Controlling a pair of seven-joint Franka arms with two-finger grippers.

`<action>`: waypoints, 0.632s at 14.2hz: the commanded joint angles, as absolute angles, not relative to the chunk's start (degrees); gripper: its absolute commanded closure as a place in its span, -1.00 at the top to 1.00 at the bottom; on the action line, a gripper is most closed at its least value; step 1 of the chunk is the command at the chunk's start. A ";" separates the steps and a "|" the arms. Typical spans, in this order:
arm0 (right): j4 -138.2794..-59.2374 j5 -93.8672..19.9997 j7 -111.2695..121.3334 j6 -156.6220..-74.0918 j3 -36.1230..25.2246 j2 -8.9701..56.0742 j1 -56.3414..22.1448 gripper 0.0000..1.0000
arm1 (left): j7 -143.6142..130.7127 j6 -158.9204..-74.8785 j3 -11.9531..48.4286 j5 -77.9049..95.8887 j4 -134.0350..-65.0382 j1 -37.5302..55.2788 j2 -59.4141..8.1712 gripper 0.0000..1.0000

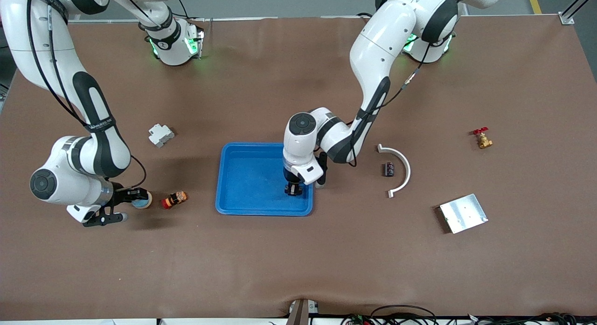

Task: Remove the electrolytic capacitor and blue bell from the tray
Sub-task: 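Place the bell beside the red buttons with the right gripper while the left gripper lifts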

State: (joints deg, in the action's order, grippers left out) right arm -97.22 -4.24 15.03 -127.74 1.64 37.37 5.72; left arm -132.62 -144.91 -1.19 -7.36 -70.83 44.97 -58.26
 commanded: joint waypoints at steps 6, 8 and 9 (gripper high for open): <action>-94.59 -5.36 15.47 -123.60 2.29 34.63 6.33 1.00 | -125.61 -140.65 -2.02 -6.95 -70.58 45.79 -57.22 -1.00; -88.19 -5.27 15.29 -115.97 2.11 34.63 6.42 1.00 | -123.58 -137.13 -1.58 -6.68 -70.58 45.70 -55.64 -1.00; -85.72 -5.27 15.21 -112.71 2.11 34.63 6.33 1.00 | -122.97 -135.63 -1.15 -6.68 -70.49 45.70 -54.68 -1.00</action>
State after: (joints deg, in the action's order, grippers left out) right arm -90.76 -4.47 15.02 -119.00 1.70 35.30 5.69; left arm -125.04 -139.56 -1.10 -7.36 -70.16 45.07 -57.29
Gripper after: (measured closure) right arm 0.000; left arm 0.678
